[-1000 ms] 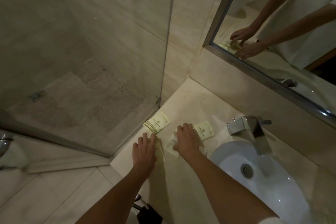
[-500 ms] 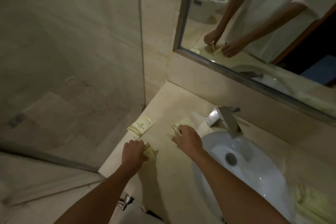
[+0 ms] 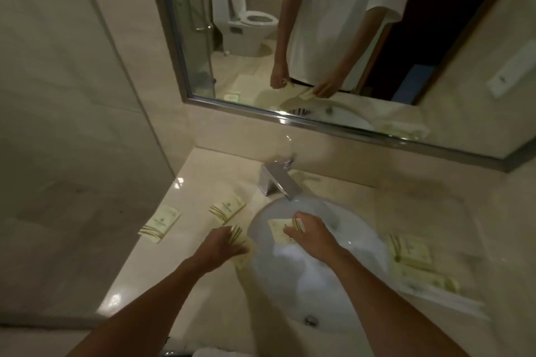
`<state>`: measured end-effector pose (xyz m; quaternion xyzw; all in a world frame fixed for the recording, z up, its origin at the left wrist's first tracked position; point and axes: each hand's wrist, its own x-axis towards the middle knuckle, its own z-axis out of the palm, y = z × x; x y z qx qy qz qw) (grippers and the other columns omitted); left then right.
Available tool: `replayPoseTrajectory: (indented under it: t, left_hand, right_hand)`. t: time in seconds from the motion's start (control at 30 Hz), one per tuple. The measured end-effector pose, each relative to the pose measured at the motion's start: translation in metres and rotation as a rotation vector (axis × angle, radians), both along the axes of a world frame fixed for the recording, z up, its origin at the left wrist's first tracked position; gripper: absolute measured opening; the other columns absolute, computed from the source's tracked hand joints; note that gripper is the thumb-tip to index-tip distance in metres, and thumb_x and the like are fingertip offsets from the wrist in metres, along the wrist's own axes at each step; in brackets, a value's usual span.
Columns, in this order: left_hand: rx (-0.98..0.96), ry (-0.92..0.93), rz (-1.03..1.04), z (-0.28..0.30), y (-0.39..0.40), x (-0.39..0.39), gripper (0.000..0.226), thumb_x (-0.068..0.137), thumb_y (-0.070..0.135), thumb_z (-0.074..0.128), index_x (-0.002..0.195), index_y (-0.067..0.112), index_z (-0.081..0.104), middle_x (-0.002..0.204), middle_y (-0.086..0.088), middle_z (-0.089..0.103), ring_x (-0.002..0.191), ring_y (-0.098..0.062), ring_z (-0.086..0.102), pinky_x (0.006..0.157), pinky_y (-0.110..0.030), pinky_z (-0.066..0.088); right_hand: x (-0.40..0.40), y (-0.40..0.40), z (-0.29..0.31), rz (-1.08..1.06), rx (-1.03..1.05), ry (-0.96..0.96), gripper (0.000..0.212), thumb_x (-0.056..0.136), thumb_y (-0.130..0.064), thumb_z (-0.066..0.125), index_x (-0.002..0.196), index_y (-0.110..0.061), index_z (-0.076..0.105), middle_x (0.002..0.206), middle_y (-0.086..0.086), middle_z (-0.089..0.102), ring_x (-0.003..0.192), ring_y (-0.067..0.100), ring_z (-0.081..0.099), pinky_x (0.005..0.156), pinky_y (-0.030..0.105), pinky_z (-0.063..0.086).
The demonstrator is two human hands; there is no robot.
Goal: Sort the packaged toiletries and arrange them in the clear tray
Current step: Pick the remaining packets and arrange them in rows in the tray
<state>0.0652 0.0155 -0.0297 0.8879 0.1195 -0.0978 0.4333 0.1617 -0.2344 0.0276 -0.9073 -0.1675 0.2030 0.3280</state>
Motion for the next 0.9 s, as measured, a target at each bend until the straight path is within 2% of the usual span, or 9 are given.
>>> replayPoseTrajectory:
  t: [0.1,0.17,0.23,0.4,0.47,0.53,0.6,0.73,0.9]
  left_hand:
    - [0.004,-0.024,-0.082,0.018,-0.057,0.019,0.054,0.061,0.066,0.074,0.069,0.016,0.056,0.063,-0.001,0.059,0.054,-0.003,0.048,0.056,-0.032,0.046]
    - [0.003,-0.026,-0.126,0.030,-0.094,0.032,0.036,0.069,0.046,0.079,0.071,0.019,0.057,0.066,0.006,0.059,0.057,0.000,0.053,0.057,-0.021,0.045]
    - [-0.010,-0.046,-0.169,0.039,-0.126,0.043,0.026,0.073,0.038,0.079,0.076,0.019,0.061,0.072,0.006,0.063,0.063,-0.002,0.058,0.062,-0.021,0.049]
    - [-0.099,-0.075,-0.242,0.054,-0.197,0.063,0.010,0.077,0.031,0.076,0.077,0.033,0.066,0.073,0.007,0.069,0.069,-0.003,0.064,0.066,-0.029,0.054]
    - [-0.108,-0.090,-0.242,0.051,-0.221,0.071,0.018,0.076,0.036,0.074,0.083,0.022,0.065,0.079,0.000,0.069,0.070,-0.007,0.065,0.065,-0.031,0.055]
    - [-0.107,-0.091,-0.257,0.050,-0.244,0.078,0.016,0.079,0.031,0.074,0.086,0.022,0.063,0.082,0.001,0.067,0.070,-0.002,0.063,0.064,-0.021,0.052]
    - [-0.118,-0.075,-0.261,0.050,-0.266,0.084,0.022,0.080,0.033,0.072,0.092,0.017,0.064,0.085,-0.002,0.068,0.075,-0.005,0.065,0.067,-0.026,0.055]
    - [-0.076,-0.040,-0.285,0.043,-0.301,0.101,0.029,0.073,0.055,0.064,0.081,0.028,0.058,0.083,0.001,0.068,0.078,-0.019,0.066,0.070,-0.041,0.055]
    - [-0.085,-0.038,-0.318,0.051,-0.338,0.115,0.015,0.085,0.023,0.068,0.088,0.013,0.058,0.089,-0.009,0.066,0.083,-0.026,0.065,0.070,-0.038,0.054]
  right_hand:
    - [0.001,-0.054,0.002,-0.087,0.042,0.013,0.024,0.086,-0.044,0.062,0.083,-0.023,0.050,0.082,0.005,0.061,0.077,0.025,0.062,0.060,0.042,0.058]
    - [0.002,-0.090,0.004,-0.154,0.077,0.015,0.021,0.087,-0.036,0.064,0.088,-0.017,0.055,0.085,0.008,0.063,0.072,0.021,0.064,0.048,0.034,0.058]
    - [0.003,-0.123,0.004,-0.221,0.109,0.013,0.018,0.086,-0.030,0.067,0.090,-0.016,0.056,0.085,0.008,0.062,0.069,0.016,0.063,0.043,0.024,0.053]
    - [0.002,-0.200,0.002,-0.396,0.168,0.003,0.025,0.080,-0.025,0.074,0.090,-0.011,0.057,0.077,0.011,0.060,0.057,0.014,0.055,0.040,0.022,0.047]
    - [0.002,-0.227,0.000,-0.493,0.193,0.014,0.027,0.079,-0.024,0.076,0.088,-0.007,0.056,0.076,0.011,0.059,0.057,0.015,0.054,0.042,0.025,0.048]
    - [0.001,-0.253,0.000,-0.587,0.208,-0.011,0.028,0.077,-0.022,0.077,0.081,-0.006,0.055,0.070,0.007,0.057,0.057,0.017,0.052,0.047,0.033,0.051]
    - [-0.001,-0.278,-0.002,-0.673,0.220,-0.058,0.028,0.076,-0.022,0.079,0.079,-0.010,0.054,0.072,0.002,0.054,0.065,0.017,0.051,0.057,0.035,0.049]
    - [-0.001,-0.326,-0.010,-0.882,0.177,-0.119,0.048,0.076,-0.019,0.078,0.114,0.000,0.056,0.110,0.013,0.064,0.099,0.026,0.060,0.082,0.033,0.047]
    - [0.008,-0.360,-0.018,-0.955,-0.021,-0.105,0.034,0.089,-0.021,0.064,0.116,-0.004,0.051,0.112,0.024,0.063,0.105,0.040,0.059,0.079,0.039,0.047]
